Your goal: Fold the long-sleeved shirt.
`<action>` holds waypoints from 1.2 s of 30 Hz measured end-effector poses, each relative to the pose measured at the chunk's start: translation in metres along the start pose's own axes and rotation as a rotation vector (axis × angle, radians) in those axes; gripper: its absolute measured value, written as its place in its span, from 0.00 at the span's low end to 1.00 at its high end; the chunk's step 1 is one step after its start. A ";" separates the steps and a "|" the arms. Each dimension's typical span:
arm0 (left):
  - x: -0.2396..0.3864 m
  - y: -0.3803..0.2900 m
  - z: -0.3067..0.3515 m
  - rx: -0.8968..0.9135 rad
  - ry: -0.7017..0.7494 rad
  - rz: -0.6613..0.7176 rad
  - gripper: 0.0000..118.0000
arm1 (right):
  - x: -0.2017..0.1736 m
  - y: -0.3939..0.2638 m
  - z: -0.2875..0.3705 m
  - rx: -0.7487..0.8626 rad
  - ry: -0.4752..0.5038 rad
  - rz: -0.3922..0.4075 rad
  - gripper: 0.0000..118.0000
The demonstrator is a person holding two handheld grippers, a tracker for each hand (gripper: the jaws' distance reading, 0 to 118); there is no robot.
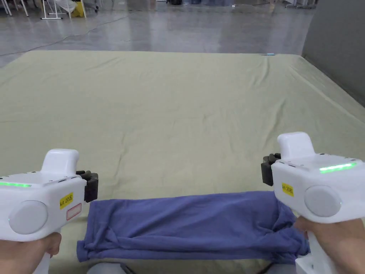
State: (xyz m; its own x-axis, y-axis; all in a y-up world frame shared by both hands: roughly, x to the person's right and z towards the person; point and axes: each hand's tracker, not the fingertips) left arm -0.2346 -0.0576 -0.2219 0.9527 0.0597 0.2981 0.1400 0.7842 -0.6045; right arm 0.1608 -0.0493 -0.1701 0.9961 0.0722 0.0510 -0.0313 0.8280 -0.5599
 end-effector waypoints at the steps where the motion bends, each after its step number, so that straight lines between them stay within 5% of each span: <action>1: -0.005 -0.002 0.000 0.002 -0.015 0.023 0.00 | -0.001 -0.003 0.000 -0.001 0.017 -0.007 0.00; 4: -0.041 -0.007 -0.014 -0.076 -0.186 0.225 0.01 | -0.005 -0.013 0.006 -0.004 0.067 -0.043 0.00; 5: -0.057 -0.011 -0.022 -0.094 -0.252 0.321 0.19 | -0.006 -0.016 0.009 -0.006 0.074 -0.044 0.00; 6: -0.074 -0.016 -0.035 -0.128 -0.317 0.404 0.62 | -0.007 -0.018 0.012 -0.006 0.079 -0.046 0.00; 7: -0.086 -0.021 -0.048 -0.171 -0.342 0.462 0.86 | -0.008 -0.020 0.013 -0.006 0.085 -0.050 0.00; 8: -0.097 -0.028 -0.062 -0.224 -0.360 0.511 0.92 | -0.011 -0.024 0.014 -0.010 0.092 -0.059 0.00; 15: -0.139 -0.078 -0.124 -0.393 -0.449 0.633 0.91 | -0.018 -0.029 0.010 -0.045 0.149 -0.081 0.00; 23: -0.116 -0.092 -0.185 -0.380 -0.754 0.728 0.89 | -0.017 -0.031 0.002 -0.075 0.156 -0.095 0.00; 25: -0.105 -0.087 -0.193 -0.377 -0.759 0.695 0.71 | -0.016 -0.032 0.001 -0.081 0.144 -0.101 0.00; 26: -0.102 -0.085 -0.196 -0.381 -0.752 0.678 0.49 | -0.014 -0.032 0.001 -0.084 0.133 -0.101 0.00; 27: -0.102 -0.083 -0.198 -0.392 -0.711 0.638 0.03 | -0.013 -0.032 0.001 -0.088 0.123 -0.100 0.00; 30: -0.103 -0.085 -0.197 -0.449 -0.573 0.525 0.00 | -0.010 -0.033 0.002 -0.098 0.102 -0.101 0.00; 32: -0.113 -0.085 -0.191 -0.425 -0.672 0.554 0.00 | -0.009 -0.034 0.003 -0.106 0.099 -0.104 0.00; 34: -0.127 -0.079 -0.181 -0.346 -0.552 0.527 0.00 | -0.009 -0.035 0.003 -0.115 0.093 -0.106 0.00; 36: -0.149 -0.074 -0.176 -0.325 -0.587 0.593 0.00 | -0.011 -0.035 0.004 -0.123 0.093 -0.102 0.00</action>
State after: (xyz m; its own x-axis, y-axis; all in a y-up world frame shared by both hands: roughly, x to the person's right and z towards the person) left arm -0.3395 -0.2332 -0.3512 0.6139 0.7757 0.1459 -0.1770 0.3154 -0.9323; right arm 0.1503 -0.0775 -0.1479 0.9971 -0.0652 0.0397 0.0753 0.7535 -0.6531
